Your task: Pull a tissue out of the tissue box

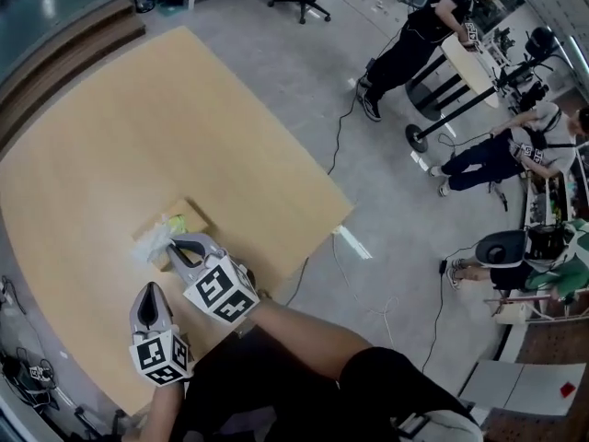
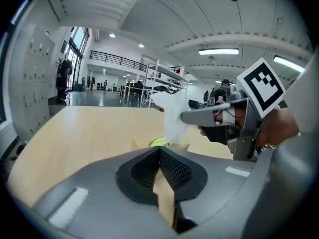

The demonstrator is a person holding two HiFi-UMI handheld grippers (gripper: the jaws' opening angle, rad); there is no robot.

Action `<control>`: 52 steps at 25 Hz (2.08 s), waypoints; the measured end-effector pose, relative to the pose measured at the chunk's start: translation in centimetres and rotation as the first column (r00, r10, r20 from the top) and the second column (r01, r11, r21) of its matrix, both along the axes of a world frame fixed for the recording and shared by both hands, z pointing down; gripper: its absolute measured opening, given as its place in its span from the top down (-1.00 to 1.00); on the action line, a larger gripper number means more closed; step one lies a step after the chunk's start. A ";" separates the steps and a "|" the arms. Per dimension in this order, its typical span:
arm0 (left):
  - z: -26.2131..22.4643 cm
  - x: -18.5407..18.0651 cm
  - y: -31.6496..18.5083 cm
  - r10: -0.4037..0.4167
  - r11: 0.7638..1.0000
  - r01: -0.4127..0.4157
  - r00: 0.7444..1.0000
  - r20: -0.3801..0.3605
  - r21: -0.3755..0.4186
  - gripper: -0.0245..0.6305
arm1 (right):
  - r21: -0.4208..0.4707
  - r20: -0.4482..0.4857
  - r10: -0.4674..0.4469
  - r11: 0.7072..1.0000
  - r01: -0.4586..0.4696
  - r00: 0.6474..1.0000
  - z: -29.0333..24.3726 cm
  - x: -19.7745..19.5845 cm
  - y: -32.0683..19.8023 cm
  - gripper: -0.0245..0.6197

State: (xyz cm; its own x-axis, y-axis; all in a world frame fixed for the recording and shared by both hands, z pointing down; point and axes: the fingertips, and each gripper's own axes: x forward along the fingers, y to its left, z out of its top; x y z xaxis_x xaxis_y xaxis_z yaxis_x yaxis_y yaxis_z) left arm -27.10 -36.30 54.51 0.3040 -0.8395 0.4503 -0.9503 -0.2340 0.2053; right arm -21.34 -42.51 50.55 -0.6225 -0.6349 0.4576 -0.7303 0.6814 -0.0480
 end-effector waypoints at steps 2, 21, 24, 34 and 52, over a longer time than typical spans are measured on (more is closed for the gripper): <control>-0.4 1.1 0.3 0.003 1.000 -0.003 1.000 0.001 0.004 0.87 | 0.020 0.048 0.028 0.999 -0.029 0.998 -1.5 1.7 0.5 0.94; -3.4 13.1 7.0 -0.054 0.998 0.053 0.995 0.086 0.015 0.87 | -0.037 0.248 0.074 0.997 -0.067 0.966 -2.9 17.3 8.5 0.94; -3.6 12.5 8.1 -0.081 0.997 0.079 0.991 0.106 0.023 0.87 | -0.050 0.250 0.063 0.997 -0.052 0.966 -2.0 17.5 10.0 0.94; -4.2 10.9 13.7 -0.093 0.993 0.085 0.990 0.103 0.078 0.87 | -0.017 0.247 0.067 0.998 -0.065 0.967 -1.7 16.5 15.6 0.94; -3.5 5.4 30.9 -0.043 0.994 0.045 0.999 -0.016 0.097 0.87 | 0.012 0.128 0.147 0.989 -0.150 0.981 -1.1 11.3 35.5 0.94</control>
State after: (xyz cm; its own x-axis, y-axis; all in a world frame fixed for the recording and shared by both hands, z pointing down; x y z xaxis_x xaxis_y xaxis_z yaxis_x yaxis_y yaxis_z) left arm -21.75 -5.43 51.01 0.2715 -0.8920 0.3615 -0.9573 -0.2116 0.1970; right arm -10.03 -7.04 49.45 -0.5726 -0.7335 0.3662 -0.8124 0.5676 -0.1334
